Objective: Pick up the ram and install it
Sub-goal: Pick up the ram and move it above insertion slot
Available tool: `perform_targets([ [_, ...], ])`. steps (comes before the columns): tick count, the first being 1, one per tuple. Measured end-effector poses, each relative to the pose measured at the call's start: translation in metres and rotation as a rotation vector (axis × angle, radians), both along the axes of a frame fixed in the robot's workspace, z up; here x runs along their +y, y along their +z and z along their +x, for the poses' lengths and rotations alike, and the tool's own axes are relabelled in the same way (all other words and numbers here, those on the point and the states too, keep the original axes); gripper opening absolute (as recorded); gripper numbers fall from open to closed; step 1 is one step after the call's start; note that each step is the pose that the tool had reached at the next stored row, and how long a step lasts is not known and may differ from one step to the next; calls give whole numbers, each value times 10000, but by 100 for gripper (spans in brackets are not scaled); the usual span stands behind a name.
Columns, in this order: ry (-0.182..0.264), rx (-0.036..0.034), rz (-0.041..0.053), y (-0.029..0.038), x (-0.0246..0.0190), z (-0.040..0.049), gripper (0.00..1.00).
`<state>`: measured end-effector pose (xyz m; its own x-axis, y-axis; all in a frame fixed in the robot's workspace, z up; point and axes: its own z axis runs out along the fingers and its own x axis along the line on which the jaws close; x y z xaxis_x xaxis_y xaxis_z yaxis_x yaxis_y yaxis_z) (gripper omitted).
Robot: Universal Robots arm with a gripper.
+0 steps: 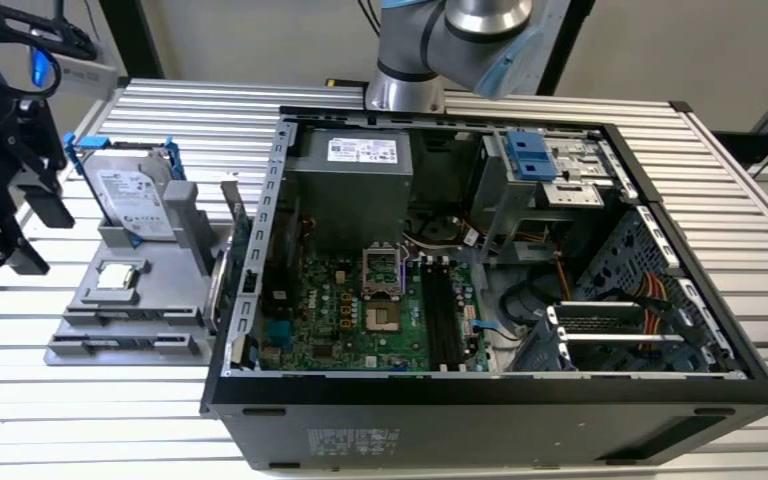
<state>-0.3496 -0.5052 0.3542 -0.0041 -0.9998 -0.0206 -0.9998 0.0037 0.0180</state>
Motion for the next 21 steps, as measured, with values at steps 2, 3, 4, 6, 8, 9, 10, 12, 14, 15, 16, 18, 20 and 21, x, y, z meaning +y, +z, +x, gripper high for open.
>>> perform_targets([
  [2,0,2,-1,-13,-2,2,100],
  [3,0,1,0,-22,-3,2,100],
  [4,0,1,0,-29,-5,3,100],
  [6,0,1,0,-44,-8,5,100],
  [8,0,0,0,-59,-12,6,100],
  [9,1,2,-1,-64,-16,6,100],
  [10,1,2,-1,-69,-20,7,100],
  [12,0,1,-1,-81,-27,7,100],
  [14,0,0,0,-94,-31,8,100],
  [15,0,0,0,-100,-33,8,100],
  [16,0,1,-1,-106,-34,8,100],
  [18,0,1,-1,-123,-34,8,100],
  [20,0,1,-4,-137,-34,8,100],
  [21,0,1,-5,-144,-35,8,100],
])
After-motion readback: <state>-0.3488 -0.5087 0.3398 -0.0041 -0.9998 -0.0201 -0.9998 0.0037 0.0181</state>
